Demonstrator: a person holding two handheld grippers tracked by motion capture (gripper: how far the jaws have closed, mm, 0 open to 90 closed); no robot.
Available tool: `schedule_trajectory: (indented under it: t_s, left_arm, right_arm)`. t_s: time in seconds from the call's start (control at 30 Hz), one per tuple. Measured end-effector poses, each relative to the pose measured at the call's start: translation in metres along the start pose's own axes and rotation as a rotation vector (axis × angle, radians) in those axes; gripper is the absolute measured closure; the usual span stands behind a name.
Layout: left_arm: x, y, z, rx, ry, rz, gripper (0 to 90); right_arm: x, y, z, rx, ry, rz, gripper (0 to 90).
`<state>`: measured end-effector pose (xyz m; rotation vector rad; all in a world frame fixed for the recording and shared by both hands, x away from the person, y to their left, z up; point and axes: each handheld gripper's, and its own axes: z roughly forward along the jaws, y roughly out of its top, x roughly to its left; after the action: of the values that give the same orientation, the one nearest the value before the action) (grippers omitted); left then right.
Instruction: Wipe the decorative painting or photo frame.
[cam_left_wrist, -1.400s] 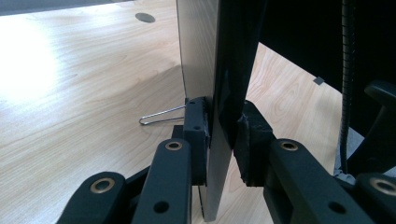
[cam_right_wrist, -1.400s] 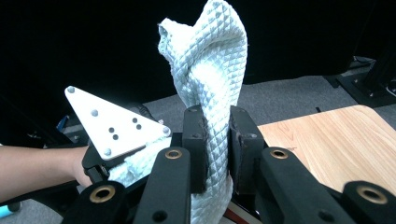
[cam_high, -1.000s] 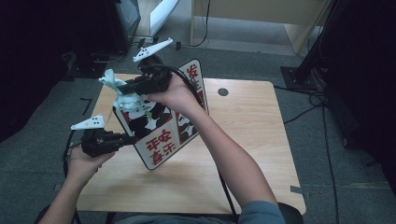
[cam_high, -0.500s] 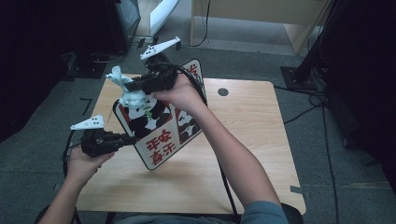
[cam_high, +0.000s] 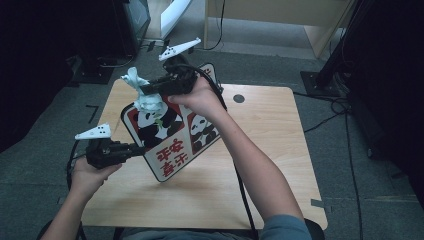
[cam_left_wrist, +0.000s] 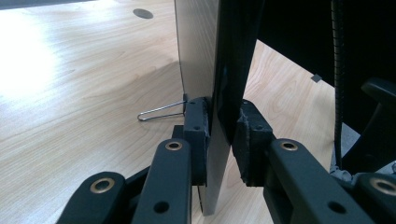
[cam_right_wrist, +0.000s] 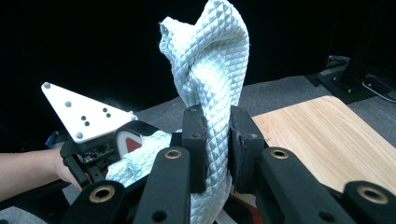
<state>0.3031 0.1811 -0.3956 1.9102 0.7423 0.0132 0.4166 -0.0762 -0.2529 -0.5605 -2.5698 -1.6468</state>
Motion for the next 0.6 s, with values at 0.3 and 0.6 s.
schedule_trajectory:
  t_s: [0.3,0.6]
  left_arm:
    - [0.0,0.0,0.001,0.002,-0.007,-0.012,77.1]
    - [0.0,0.0,0.001,0.003,-0.001,-0.008,77.2]
  right_arm:
    - [-0.013,-0.008,-0.007,-0.05,0.034,0.043,78.5]
    - [-0.018,-0.011,-0.013,-0.056,0.014,0.049,77.7]
